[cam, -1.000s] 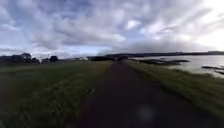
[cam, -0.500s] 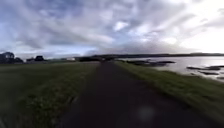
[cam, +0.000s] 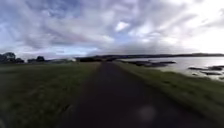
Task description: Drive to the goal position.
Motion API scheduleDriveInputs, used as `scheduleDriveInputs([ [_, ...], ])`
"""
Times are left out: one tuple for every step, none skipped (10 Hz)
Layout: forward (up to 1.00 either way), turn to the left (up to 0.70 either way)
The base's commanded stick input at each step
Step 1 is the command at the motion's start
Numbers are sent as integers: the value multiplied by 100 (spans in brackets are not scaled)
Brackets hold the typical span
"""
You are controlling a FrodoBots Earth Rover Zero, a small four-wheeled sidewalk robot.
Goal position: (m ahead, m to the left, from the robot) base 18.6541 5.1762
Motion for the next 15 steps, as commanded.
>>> scheduleDriveInputs([
  [70, 0],
  [70, 0],
  [70, 0],
  [70, 0],
  [70, 0],
  [70, 0],
  [70, 0],
  [70, 0],
  [70, 0],
  [70, 0],
  [70, 0],
  [70, 0],
  [70, 0],
  [70, 0],
  [70, 0],
])
